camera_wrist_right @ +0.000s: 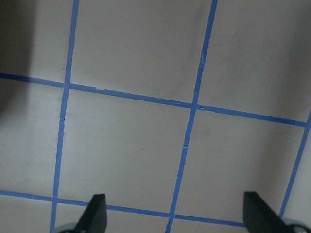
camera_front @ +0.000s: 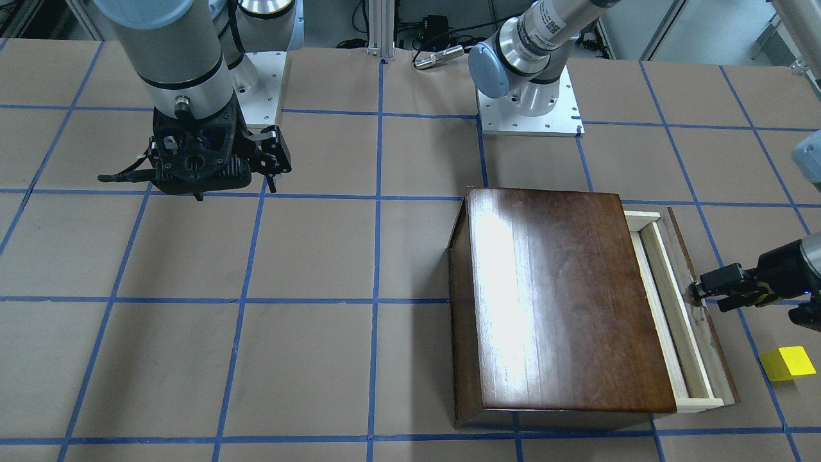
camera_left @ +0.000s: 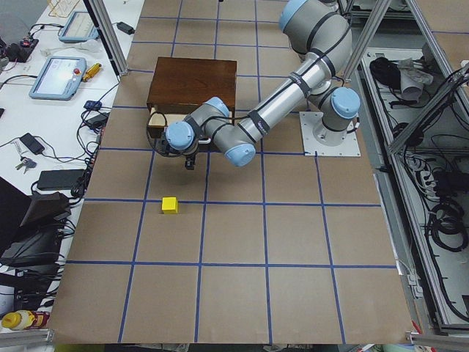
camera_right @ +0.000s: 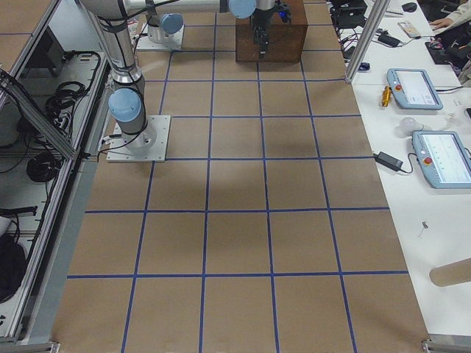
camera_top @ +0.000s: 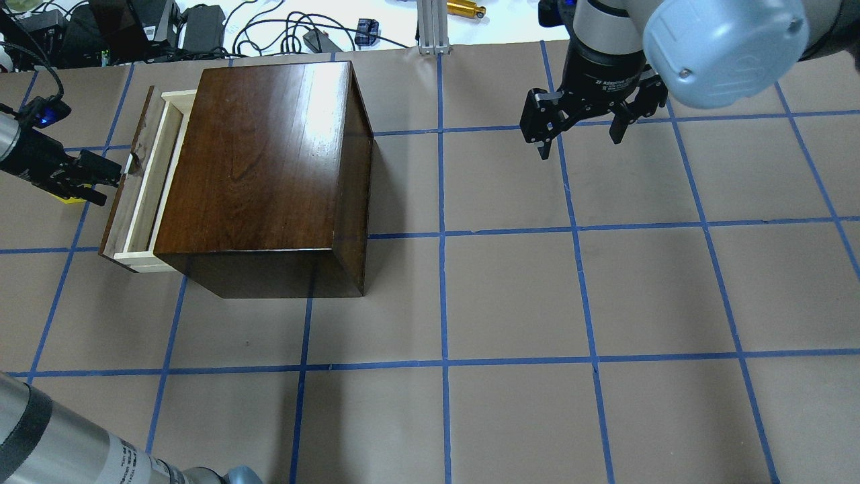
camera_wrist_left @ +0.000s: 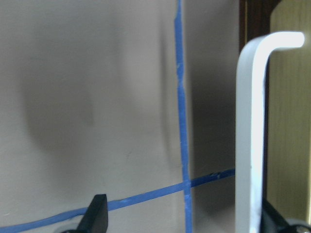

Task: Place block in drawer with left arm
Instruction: 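Pull the drawer outward from the cabinet with the left gripper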

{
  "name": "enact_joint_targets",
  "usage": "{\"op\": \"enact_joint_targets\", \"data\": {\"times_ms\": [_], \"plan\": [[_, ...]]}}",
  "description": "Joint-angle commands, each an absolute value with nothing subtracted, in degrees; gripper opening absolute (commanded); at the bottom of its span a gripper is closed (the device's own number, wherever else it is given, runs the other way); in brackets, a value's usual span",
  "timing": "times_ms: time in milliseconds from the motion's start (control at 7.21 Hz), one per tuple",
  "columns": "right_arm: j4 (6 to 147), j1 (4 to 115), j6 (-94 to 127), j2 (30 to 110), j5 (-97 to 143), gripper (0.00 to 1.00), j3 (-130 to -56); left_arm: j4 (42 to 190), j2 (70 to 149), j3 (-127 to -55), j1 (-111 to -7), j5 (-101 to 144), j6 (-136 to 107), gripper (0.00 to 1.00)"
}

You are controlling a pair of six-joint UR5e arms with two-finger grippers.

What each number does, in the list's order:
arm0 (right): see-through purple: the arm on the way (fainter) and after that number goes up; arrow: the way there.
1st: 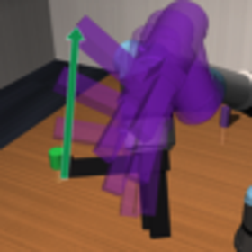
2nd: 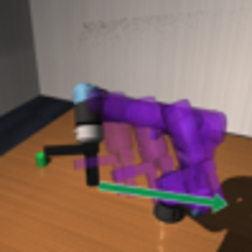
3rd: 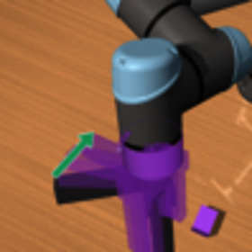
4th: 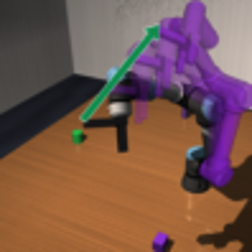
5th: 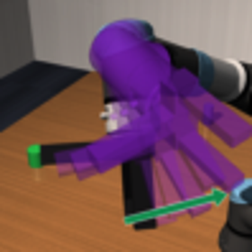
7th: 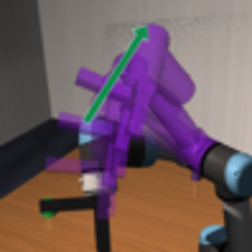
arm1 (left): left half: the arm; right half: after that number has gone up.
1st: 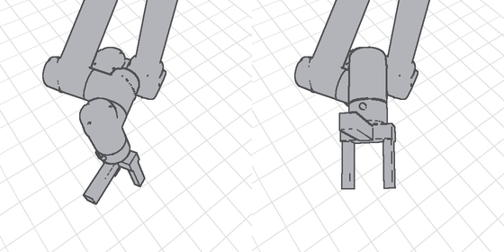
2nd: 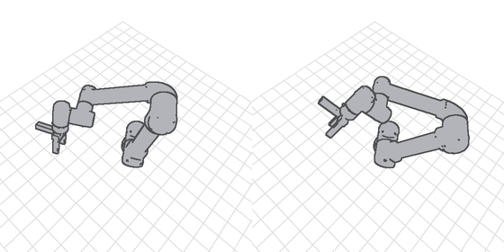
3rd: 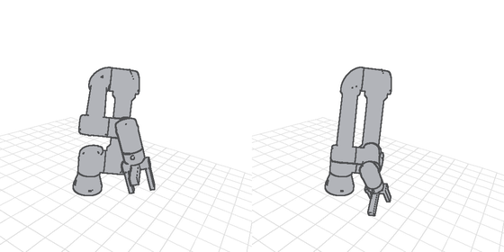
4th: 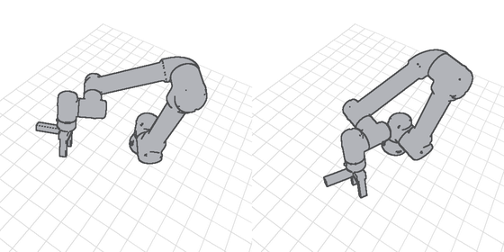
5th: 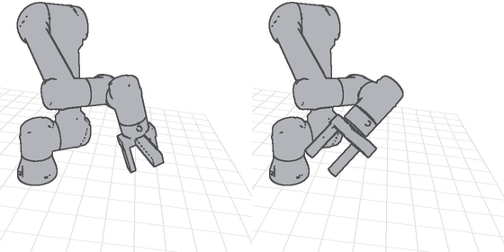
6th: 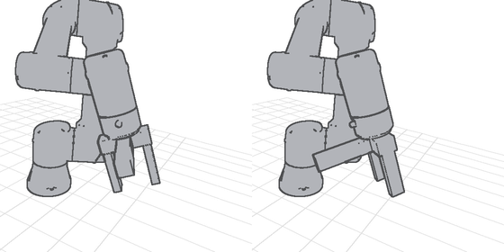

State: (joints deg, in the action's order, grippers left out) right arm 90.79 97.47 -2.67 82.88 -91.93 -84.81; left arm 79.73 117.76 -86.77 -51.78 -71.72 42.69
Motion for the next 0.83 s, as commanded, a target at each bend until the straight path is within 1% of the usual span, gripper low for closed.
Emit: {"op": "enact_joint_targets", "data": {"times_ms": [0,277,694], "plan": [[90.79,97.47,-2.64,82.88,-91.93,1.00,-84.81,79.10,117.69,-86.75,-49.93,-72.33,43.33,1.00],[90.79,97.47,-2.64,82.88,-91.93,1.00,-84.81,79.10,117.25,-86.75,-49.83,-72.25,43.16,1.00],[90.79,97.47,-2.64,82.88,-91.93,1.00,-84.81,79.63,113.13,-86.66,-49.92,-73.47,42.71,1.00]]}}
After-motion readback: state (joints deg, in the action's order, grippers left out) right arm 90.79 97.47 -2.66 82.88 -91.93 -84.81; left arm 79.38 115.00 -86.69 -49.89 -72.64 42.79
